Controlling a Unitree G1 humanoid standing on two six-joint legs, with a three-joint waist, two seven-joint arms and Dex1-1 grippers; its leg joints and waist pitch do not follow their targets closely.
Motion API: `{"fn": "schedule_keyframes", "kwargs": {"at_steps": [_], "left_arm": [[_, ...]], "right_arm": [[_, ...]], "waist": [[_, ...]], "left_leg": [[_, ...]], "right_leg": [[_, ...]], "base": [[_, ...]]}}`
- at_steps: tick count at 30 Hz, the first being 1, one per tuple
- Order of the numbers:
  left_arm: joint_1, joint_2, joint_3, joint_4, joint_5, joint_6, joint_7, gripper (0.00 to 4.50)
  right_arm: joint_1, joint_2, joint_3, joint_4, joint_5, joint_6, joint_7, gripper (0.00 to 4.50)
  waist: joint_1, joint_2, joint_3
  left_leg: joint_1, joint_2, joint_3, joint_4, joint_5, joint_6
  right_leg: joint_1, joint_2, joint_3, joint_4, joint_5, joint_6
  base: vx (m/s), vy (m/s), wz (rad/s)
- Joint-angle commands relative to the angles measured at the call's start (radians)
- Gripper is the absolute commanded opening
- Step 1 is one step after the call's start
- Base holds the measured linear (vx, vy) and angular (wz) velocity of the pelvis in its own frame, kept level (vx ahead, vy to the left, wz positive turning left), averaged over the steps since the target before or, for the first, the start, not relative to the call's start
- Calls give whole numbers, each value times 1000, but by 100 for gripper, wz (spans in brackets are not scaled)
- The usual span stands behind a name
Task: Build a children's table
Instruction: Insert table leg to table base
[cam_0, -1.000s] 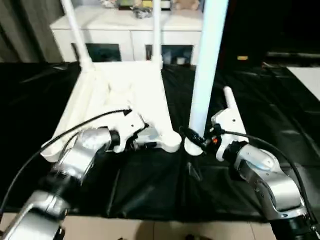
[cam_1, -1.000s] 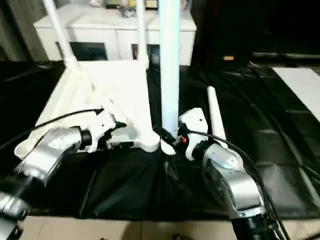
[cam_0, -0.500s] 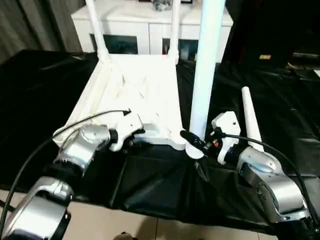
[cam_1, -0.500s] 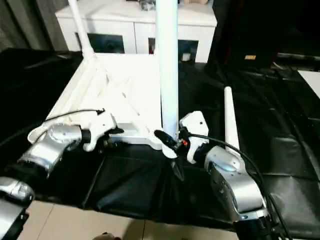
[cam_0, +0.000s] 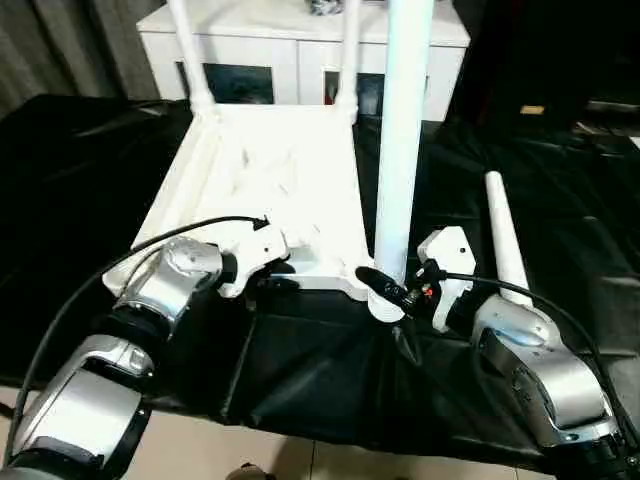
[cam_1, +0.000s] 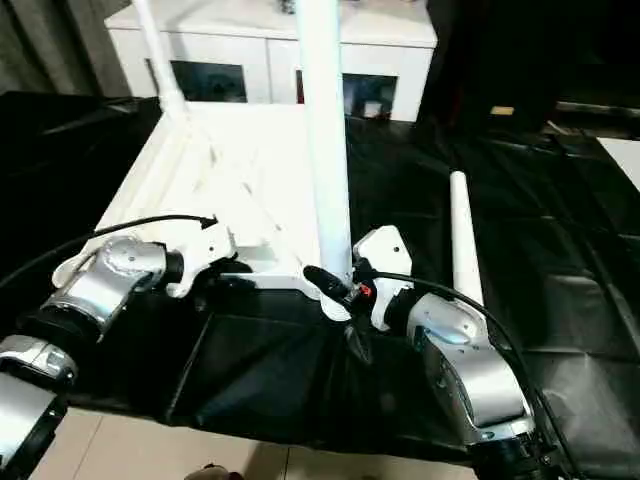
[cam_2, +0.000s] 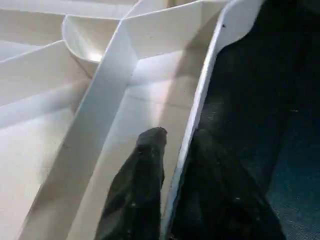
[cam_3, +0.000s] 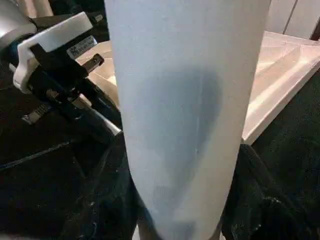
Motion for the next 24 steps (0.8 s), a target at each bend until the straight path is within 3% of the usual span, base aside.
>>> {"fn": "schedule_keyframes", "kwargs": {"at_steps": [1,3,6,9,15,16,17,20,21,24], "left_arm": [[-10,5,-1,-19,-24,25,-72,74],[31,23,-9,-130,-70,131,-173,57],[79,39,-22,-236,-93,202,-206,30],[155,41,-28,-358,-111,242,-192,9],[277,10,-21,-458,-74,215,-58,4],[282,7,-18,-460,-70,210,-45,0],[296,2,-12,-478,-63,210,-24,0],[331,-4,1,-539,-51,209,22,0],[337,-5,3,-552,-51,210,30,0],[346,-4,5,-575,-50,214,34,0]], "right_arm": [[-5,-6,-9,-20,0,0,-1,186],[-11,1,-26,-16,5,2,-17,186],[-19,15,-51,-13,23,15,-37,186],[-37,35,-85,-12,49,42,-66,186],[-55,41,-116,-22,121,119,-47,186],[-55,42,-118,-22,127,125,-44,184],[-58,43,-121,-23,140,140,-40,184],[-65,45,-118,-30,166,180,-16,184],[-69,47,-116,-33,175,192,-10,184],[-72,51,-116,-36,179,206,-9,184]], "waist": [[2,-2,-72],[0,-2,-73],[-5,3,-72],[-10,4,-69],[-18,0,-58],[-16,2,-58],[-15,-5,-57],[-15,-5,-57],[-15,-12,-57],[-17,-10,-59]], "left_leg": [[13,24,1,-69,-245,2],[13,24,1,-69,-235,5],[14,27,2,-69,-229,5],[16,26,5,-70,-251,9],[18,26,5,-75,-316,4],[25,27,5,-75,-335,2],[27,26,6,-75,-339,4],[18,27,5,-80,-324,2],[18,27,6,-80,-321,2],[18,25,8,-79,-310,5]], "right_leg": [[54,-62,39,-74,-132,-207],[55,-63,39,-71,-106,-220],[56,-64,39,-65,-73,-240],[52,-61,39,-72,-104,-243],[48,-60,40,-86,-251,-201],[43,-59,40,-91,-291,-189],[39,-58,41,-93,-317,-178],[42,-58,39,-92,-337,-153],[41,-58,39,-94,-336,-149],[39,-58,40,-92,-317,-146]], "base": [[0,0,0],[0,0,0],[0,0,0],[0,0,0],[0,0,0],[0,0,0],[0,0,0],[0,0,0],[0,0,0],[0,0,0]]}}
